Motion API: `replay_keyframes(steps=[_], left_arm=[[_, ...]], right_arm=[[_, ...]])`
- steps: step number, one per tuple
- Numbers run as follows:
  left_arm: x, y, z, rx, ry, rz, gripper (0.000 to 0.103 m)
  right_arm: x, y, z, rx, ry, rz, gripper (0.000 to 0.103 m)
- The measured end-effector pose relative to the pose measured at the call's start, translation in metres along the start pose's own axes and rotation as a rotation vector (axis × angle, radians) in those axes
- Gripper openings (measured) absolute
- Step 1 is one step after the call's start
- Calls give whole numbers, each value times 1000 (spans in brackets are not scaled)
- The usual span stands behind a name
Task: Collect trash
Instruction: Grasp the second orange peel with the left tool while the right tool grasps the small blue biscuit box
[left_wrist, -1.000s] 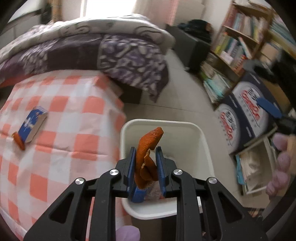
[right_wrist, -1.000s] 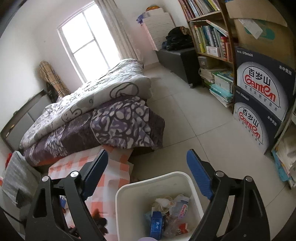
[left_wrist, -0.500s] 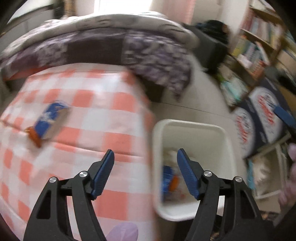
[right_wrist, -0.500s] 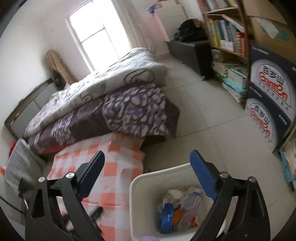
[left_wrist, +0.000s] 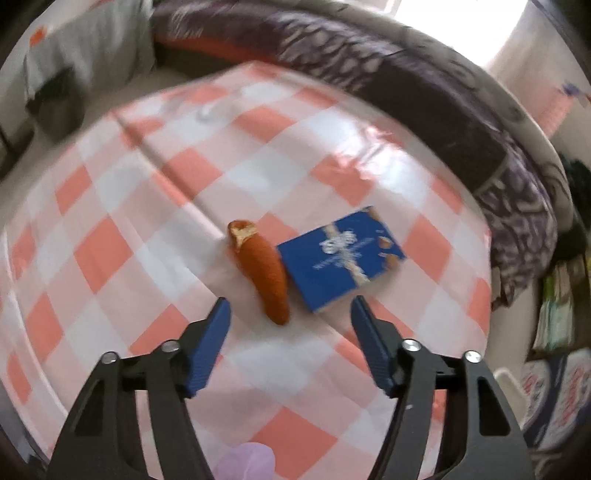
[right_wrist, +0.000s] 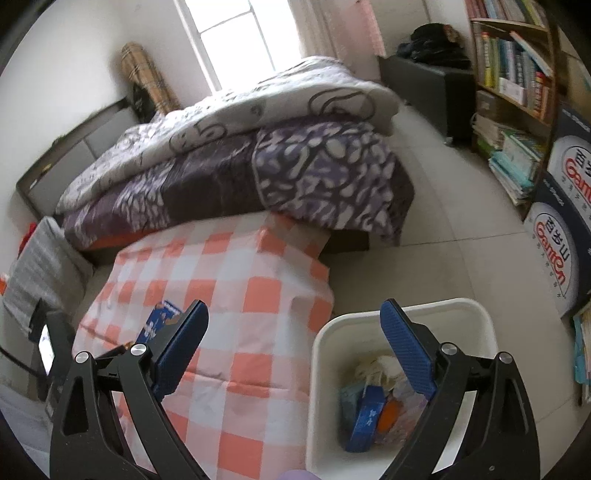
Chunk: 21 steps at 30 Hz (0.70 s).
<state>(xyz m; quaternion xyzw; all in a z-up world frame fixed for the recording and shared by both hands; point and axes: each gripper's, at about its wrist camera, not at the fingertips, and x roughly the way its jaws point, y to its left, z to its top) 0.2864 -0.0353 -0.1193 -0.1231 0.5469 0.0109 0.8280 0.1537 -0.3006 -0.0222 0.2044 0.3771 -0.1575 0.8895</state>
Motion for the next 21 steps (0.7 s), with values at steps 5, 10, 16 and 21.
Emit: replay_keyframes(steps=[5, 10, 16, 21], left_arm=[[23, 13, 10, -51, 22, 46, 60], [39, 6, 22, -23, 26, 21, 60], [43, 8, 29, 25, 20, 15, 29], [39, 30, 28, 7, 54, -44, 23]], right_arm=[[13, 13, -2, -18, 16, 2, 90], [26, 26, -3, -34, 43, 0, 90], [39, 38, -5, -51, 87, 16, 90], [51, 50, -6, -52, 133, 52, 90]])
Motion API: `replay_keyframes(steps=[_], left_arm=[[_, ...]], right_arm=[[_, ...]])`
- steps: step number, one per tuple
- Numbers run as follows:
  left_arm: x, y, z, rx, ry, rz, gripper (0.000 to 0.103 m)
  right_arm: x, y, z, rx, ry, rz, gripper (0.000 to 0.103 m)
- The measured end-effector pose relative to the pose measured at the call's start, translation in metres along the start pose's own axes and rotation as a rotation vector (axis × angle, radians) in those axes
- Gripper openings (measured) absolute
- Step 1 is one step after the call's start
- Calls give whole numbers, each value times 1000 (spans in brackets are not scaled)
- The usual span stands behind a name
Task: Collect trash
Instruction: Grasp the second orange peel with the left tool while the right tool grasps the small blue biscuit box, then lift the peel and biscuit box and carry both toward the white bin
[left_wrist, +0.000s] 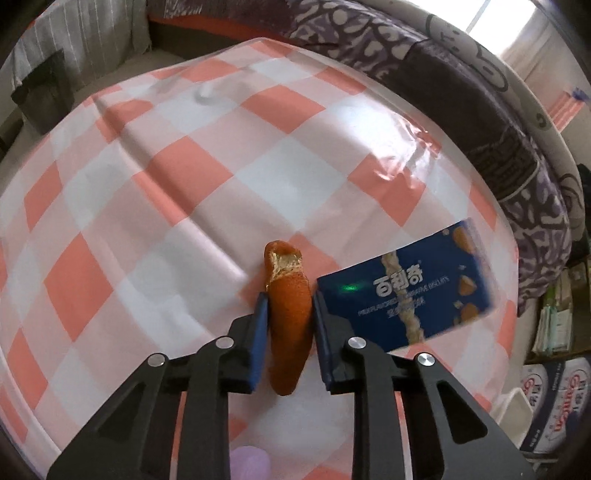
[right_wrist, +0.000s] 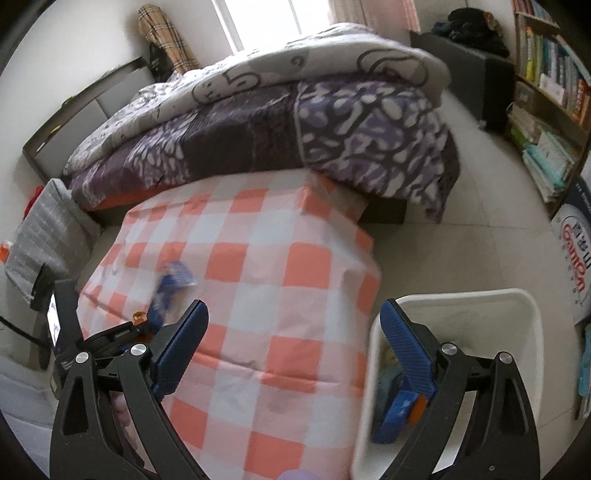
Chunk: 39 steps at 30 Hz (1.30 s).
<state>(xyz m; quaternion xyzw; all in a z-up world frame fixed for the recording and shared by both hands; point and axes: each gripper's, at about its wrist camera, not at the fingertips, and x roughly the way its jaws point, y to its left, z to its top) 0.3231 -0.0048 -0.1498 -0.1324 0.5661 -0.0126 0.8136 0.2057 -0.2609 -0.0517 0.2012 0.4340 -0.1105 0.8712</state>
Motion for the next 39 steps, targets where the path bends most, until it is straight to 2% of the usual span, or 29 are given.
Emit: replay_keyframes(steps=[4, 9, 17, 19, 20, 22, 24, 26, 30, 32, 33, 34, 36, 37, 38, 39], left_arm=[[-15, 19, -1, -22, 0, -18, 22], [-53, 42, -2, -21, -58, -3, 22], [-149, 68, -14, 42, -264, 2, 22], [-170, 74, -19, 58, -311, 2, 23], [-175, 75, -18, 61, -322, 5, 23], [-188, 81, -21, 70, -339, -5, 23], [-199, 86, -23, 69, -347, -26, 23], [-207, 91, -24, 69, -365, -34, 23], [-215, 103, -23, 66, -398, 2, 23], [-215, 112, -22, 49, -385, -4, 23], [-214, 117, -21, 37, -375, -12, 23], [-213, 122, -20, 25, -364, -18, 23], [-212, 128, -19, 9, -355, -21, 23], [-212, 131, -18, 1, -353, -18, 23], [-211, 132, -19, -2, -353, -15, 23], [-210, 134, -19, -6, -353, -10, 23]], right_arm=[[13, 20, -6, -30, 14, 14, 90], [35, 43, -18, -18, 54, 31, 90], [84, 97, -21, 159, 146, 45, 90], [112, 120, -19, 226, 188, -6, 90], [114, 121, -18, 227, 188, -13, 90], [138, 141, -17, 239, 189, -96, 90], [149, 149, -16, 236, 194, -136, 90], [161, 161, -16, 202, 171, -211, 90], [172, 171, -14, 119, 147, -263, 93], [172, 180, -16, 43, 123, -280, 82], [171, 181, -16, 34, 120, -274, 72], [170, 184, -18, 11, 113, -255, 67], [167, 186, -19, -17, 110, -182, 60], [165, 190, -19, -32, 117, -110, 56], [164, 189, -19, -35, 118, -94, 55], [154, 198, -20, -80, 105, -16, 54]])
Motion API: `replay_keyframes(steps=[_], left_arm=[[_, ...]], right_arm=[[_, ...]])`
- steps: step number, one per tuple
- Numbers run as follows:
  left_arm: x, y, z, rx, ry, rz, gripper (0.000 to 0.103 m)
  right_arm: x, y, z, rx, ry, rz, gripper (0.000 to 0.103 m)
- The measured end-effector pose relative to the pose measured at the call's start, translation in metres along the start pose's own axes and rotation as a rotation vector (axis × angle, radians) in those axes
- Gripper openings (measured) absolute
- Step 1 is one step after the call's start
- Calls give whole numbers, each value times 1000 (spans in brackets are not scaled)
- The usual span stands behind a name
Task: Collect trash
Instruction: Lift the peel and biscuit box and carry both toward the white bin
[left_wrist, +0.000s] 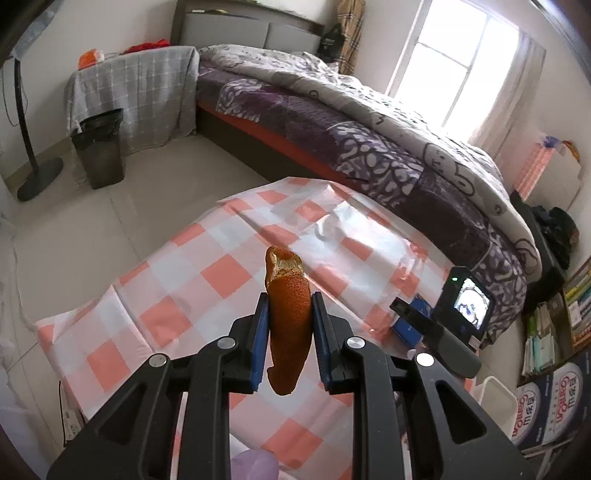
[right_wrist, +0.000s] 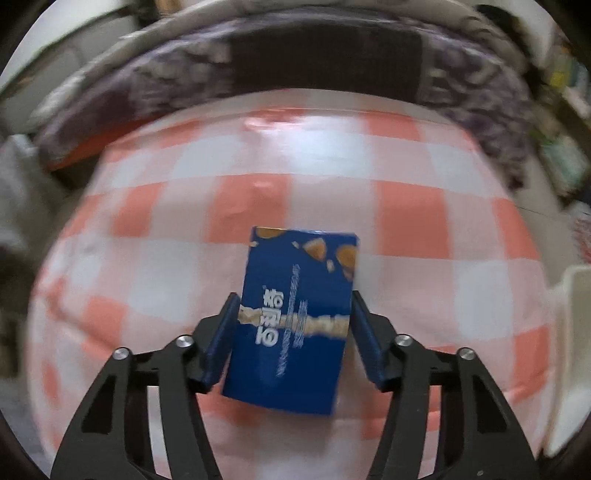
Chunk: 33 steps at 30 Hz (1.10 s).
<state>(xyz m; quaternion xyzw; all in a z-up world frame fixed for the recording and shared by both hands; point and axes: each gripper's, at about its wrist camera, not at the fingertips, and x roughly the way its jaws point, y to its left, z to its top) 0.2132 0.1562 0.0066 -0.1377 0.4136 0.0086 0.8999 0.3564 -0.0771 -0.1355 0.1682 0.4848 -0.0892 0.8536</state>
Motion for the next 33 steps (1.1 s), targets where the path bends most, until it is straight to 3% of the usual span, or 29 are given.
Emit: replay_keyframes(steps=[5, 11, 15, 23, 25, 33], left_arm=[[1, 2, -1, -10, -3, 13, 23], [3, 4, 1, -28, -18, 29, 23], [4, 5, 2, -30, -26, 36, 23], [5, -5, -5, 3, -30, 39, 23], [7, -11, -9, 20, -30, 45, 23], [14, -38, -20, 77, -30, 57, 23]], right_arm=[[-53, 28, -11, -211, -119, 171, 53], [-110, 31, -26, -310, -224, 282, 54], [-132, 43, -36, -336, -265, 307, 54], [-181, 16, -68, -343, -380, 305, 54], [-183, 8, -75, -347, -374, 295, 55], [-214, -17, -59, -297, -401, 283, 55]])
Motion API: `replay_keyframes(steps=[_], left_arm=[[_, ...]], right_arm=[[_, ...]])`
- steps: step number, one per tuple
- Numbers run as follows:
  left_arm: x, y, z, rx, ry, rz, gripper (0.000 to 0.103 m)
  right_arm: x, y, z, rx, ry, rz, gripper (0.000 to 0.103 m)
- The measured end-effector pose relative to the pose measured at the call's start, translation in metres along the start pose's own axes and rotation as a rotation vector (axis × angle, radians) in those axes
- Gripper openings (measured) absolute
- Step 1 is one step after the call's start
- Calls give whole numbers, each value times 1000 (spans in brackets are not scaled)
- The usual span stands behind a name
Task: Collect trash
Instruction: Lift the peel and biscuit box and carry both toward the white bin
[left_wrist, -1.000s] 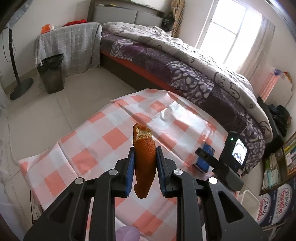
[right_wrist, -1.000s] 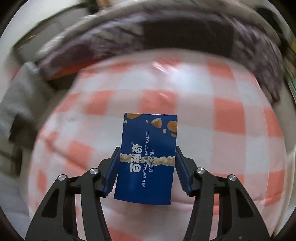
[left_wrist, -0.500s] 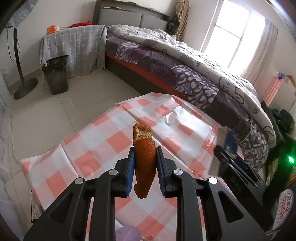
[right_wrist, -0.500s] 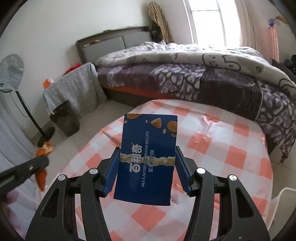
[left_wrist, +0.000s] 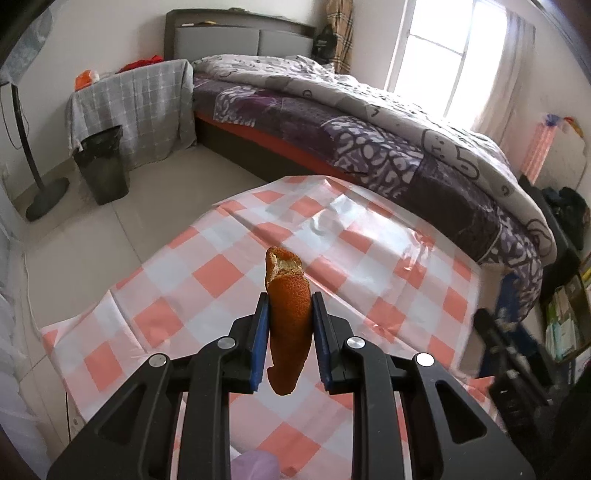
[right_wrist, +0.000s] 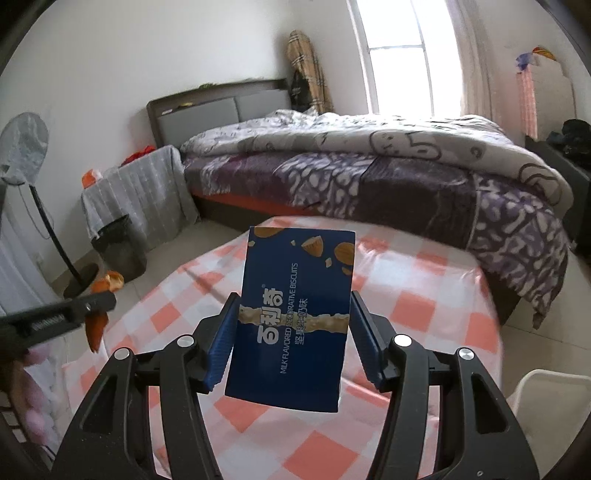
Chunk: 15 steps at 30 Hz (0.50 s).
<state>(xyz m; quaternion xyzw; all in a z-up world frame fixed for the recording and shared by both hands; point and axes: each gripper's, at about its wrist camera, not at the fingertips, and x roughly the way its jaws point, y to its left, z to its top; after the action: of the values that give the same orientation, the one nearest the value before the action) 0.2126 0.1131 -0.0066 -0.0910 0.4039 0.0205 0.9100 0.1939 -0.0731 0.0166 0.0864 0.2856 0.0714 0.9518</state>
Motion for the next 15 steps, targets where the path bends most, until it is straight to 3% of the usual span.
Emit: replay_keyframes(steps=[15], left_arm=[[-10, -69, -7, 79, -30, -82, 23]], right_arm=[[-42, -91, 2, 82, -19, -123, 57]])
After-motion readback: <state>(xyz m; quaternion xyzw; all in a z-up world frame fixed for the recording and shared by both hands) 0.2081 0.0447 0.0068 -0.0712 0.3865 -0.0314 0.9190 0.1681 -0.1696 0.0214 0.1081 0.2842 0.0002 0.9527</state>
